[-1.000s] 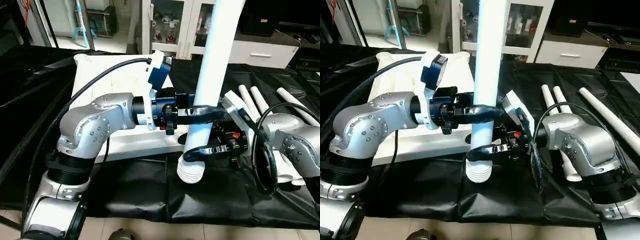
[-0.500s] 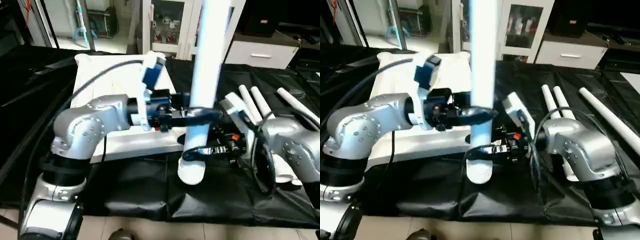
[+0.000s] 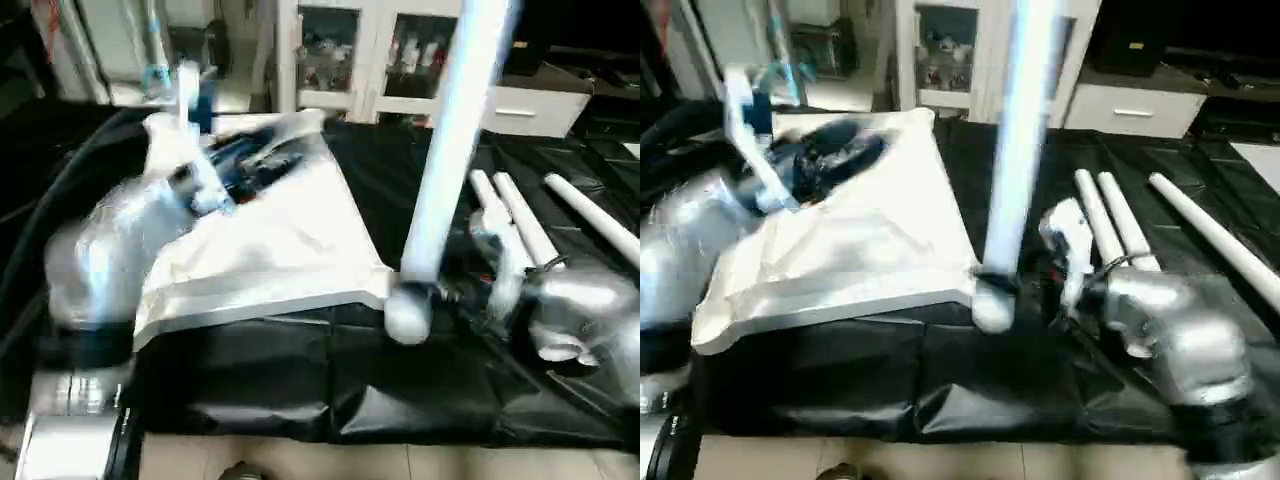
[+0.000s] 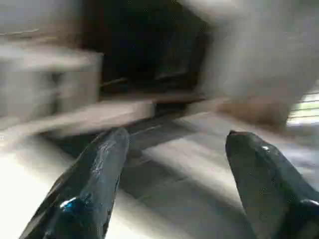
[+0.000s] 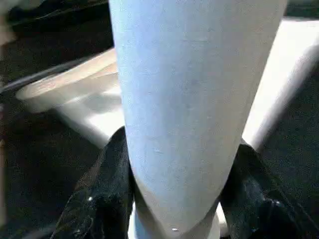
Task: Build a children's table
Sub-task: Pick table leg
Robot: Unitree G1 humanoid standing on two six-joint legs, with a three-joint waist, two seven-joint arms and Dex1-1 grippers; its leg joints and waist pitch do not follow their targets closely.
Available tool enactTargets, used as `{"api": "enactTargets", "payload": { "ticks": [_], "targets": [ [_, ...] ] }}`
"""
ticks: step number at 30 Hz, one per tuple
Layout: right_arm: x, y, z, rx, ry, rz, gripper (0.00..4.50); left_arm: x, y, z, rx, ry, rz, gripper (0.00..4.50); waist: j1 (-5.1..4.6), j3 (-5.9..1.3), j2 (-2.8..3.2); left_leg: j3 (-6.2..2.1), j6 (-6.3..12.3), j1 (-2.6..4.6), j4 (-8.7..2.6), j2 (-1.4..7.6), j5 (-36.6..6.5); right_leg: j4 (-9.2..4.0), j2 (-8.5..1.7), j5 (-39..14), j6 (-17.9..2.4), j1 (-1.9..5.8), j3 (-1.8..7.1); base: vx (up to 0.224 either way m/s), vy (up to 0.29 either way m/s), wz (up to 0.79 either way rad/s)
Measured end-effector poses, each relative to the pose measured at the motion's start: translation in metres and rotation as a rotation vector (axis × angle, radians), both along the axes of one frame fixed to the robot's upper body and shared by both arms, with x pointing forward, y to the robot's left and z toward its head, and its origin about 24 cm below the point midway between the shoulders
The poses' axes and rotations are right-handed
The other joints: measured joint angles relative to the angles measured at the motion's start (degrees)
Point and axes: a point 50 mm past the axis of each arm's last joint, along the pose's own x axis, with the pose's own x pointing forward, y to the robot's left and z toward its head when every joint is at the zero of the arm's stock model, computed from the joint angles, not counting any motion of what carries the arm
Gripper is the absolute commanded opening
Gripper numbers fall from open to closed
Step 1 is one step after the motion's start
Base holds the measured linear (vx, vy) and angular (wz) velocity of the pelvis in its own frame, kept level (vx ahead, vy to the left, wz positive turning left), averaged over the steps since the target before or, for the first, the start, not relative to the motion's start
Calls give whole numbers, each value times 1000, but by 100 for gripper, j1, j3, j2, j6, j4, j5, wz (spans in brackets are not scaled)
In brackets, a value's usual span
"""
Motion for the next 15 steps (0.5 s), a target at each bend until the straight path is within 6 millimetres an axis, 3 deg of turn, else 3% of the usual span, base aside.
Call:
{"api": "enactTargets", "payload": {
  "ticks": [4, 8, 10, 11, 12, 14, 15],
  "targets": [
    [1, 0, -6, 29, -58, -253, 188, -12, 5, -35, 148, 31, 212, 353, -2, 0, -10, -2, 5, -18, -1, 0, -3, -18, 0, 5, 4, -17, -1, 0, 0, 0],
    [-2, 0, 0, -6, -175, -377, 188, -19, 3, -37, 169, -19, 347, 353, 6, -1, -8, -2, 9, -14, -3, 0, -7, -29, 1, 4, 5, -7, 0, 0, 0, 0],
    [-3, 2, -3, -7, -190, -435, 188, -23, -1, -42, 172, -27, 416, 353, -79, -1, 2, -34, 7, -3, -7, 17, -7, -64, 27, 13, 1, 25, -24, 0, 0, 0],
    [-5, 1, -6, -9, -181, -462, 188, -24, -4, -44, 187, -35, 442, 353, -151, 3, 23, -151, 1, -56, -8, 30, -1, -119, 45, 23, -20, 101, -126, 0, 0, 0],
    [-7, 1, -11, -15, -162, -487, 188, -24, -8, -44, 195, -56, 459, 353, -235, 2, 59, -357, -21, -77, -7, 27, 15, -108, 60, 2, -72, 166, -271, 2, -83, 49],
    [-7, 2, -14, -17, -153, -498, 188, -24, -9, -42, 212, -79, 490, 353, -397, 1, 57, -658, -91, -126, -7, -31, 58, 110, 126, -213, -382, 188, -300, 20, -103, 53],
    [-7, 2, -14, -20, -159, -502, 188, -24, -9, -42, 222, -88, 508, 353, -454, -4, 46, -883, -121, -147, -12, -98, 75, 217, 155, -342, -495, 185, -315, -10, -171, 51]
  ]
}}
